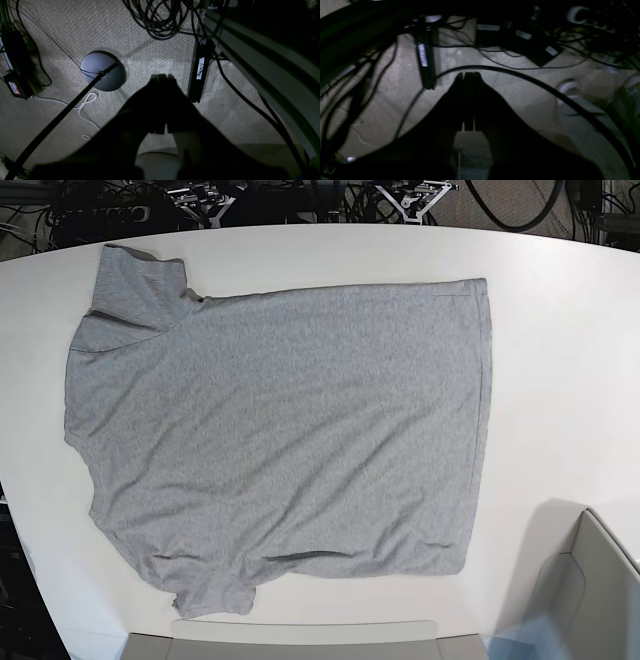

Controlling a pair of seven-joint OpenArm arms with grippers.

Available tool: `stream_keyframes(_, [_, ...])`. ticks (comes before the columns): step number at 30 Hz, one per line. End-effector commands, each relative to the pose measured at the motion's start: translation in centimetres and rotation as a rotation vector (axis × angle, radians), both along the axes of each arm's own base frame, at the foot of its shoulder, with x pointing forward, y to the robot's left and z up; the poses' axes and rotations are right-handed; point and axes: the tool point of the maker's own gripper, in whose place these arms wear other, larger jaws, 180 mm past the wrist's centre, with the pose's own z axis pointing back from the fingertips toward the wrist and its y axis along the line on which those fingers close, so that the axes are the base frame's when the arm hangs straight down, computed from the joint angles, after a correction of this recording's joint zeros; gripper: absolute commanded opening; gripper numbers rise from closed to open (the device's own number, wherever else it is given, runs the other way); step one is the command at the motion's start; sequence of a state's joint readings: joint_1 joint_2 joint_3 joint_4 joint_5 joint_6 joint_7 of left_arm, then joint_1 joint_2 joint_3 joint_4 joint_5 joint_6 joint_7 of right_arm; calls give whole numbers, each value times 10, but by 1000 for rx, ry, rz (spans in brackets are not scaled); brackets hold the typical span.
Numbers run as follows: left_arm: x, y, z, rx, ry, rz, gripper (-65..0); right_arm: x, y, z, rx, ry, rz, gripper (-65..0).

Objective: Fold the T-shirt properly

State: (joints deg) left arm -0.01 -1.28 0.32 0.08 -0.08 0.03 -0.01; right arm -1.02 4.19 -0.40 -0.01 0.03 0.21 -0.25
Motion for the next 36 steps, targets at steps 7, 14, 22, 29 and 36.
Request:
stream_keyframes(7, [-3,2,0,8,7,3,-647,-2,-12,1,-15,6,1,-646])
stream_keyframes(14, [-4,2,0,10,1,5,-647,-11,-12,1,-16,13,-10,-646])
stream_keyframes(22, [-47,5,18,26,-249,-27,-647,-40,-55,16,-62,-227,-10,-647])
stream_keyframes(29, [-67,3,86,38,-696,-77,-646,-75,-97,65,-152,-545,-107,-646])
stream_keyframes(36, [-54,0,129,42,-952,-101,-622,-85,-91,106,-134,-764,-74,-645])
